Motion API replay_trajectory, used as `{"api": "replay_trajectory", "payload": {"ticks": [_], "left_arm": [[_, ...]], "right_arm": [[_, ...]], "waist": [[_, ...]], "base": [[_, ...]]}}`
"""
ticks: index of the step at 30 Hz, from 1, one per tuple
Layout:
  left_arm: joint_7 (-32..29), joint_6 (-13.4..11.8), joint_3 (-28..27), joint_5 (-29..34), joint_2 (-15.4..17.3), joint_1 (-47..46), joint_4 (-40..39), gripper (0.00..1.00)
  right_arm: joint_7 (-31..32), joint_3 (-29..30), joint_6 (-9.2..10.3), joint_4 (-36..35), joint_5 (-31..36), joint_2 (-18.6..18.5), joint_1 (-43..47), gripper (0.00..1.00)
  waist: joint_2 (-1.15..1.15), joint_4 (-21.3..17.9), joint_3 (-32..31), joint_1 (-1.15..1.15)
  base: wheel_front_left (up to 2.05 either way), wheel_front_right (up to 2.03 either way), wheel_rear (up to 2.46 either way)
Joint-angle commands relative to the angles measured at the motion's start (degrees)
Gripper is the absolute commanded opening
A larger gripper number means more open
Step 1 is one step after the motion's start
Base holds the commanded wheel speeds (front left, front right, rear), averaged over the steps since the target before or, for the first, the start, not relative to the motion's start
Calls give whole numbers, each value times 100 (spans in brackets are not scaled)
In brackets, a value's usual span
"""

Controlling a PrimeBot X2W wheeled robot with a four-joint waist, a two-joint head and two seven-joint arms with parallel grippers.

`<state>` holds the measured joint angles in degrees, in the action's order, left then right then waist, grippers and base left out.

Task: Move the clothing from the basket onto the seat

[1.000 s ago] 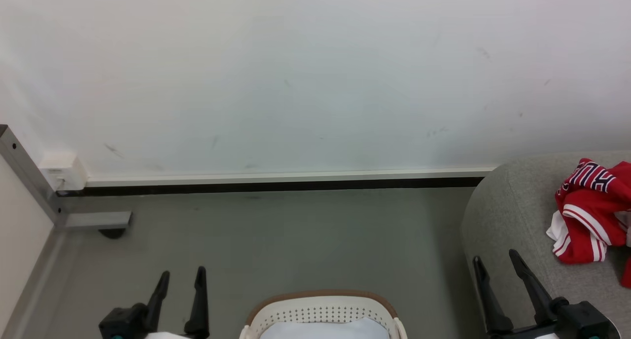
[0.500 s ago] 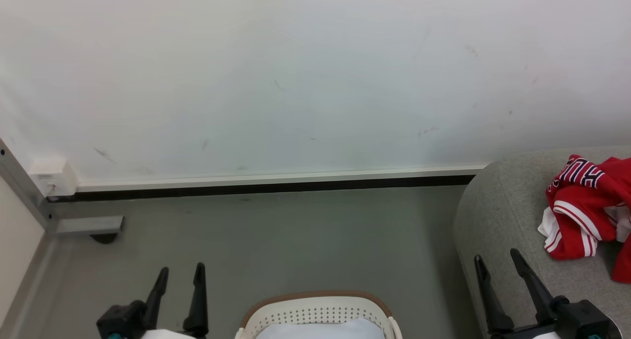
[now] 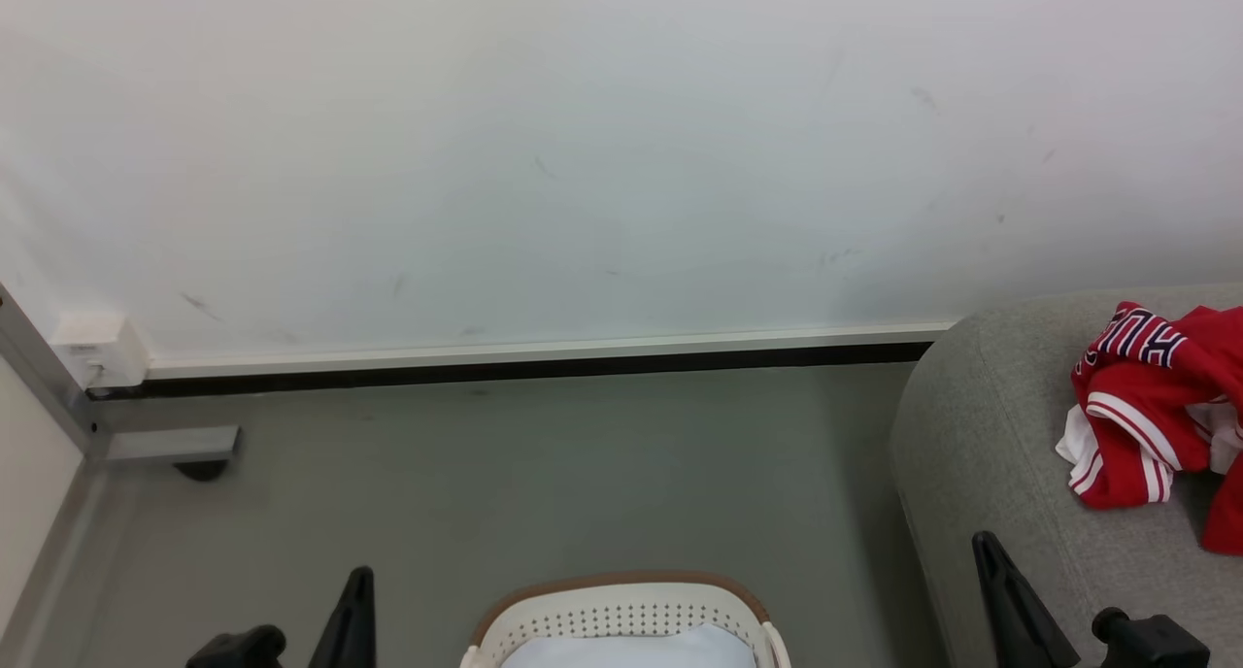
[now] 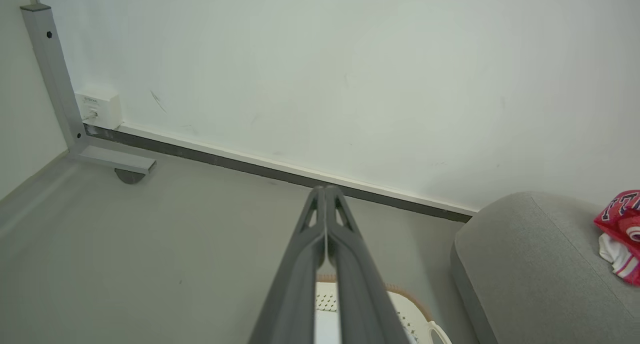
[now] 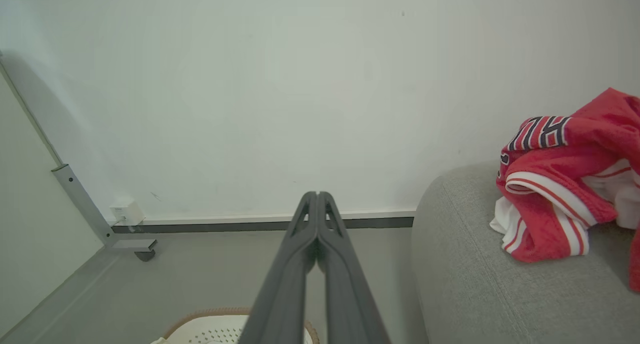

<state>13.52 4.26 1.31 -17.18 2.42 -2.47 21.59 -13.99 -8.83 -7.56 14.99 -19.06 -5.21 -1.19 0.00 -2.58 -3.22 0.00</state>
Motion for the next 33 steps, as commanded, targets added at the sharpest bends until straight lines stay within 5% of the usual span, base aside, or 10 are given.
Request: {"api": "replay_trajectory", "payload": {"ticks": [1,33], "left_arm": [[-86,27,-70,-356,18,-146,-105,0],[-792,145,-318,-3102,34,-227,-399,0]], "right_arm": [[72,82,1,-83,-343,-4,-118,0],[789,592,4,-100,-3058,49,-296,0]], "waist": [[0,7,6,0],[0,72,93,0]], "base": [[0,0,0],[0,0,0]]}}
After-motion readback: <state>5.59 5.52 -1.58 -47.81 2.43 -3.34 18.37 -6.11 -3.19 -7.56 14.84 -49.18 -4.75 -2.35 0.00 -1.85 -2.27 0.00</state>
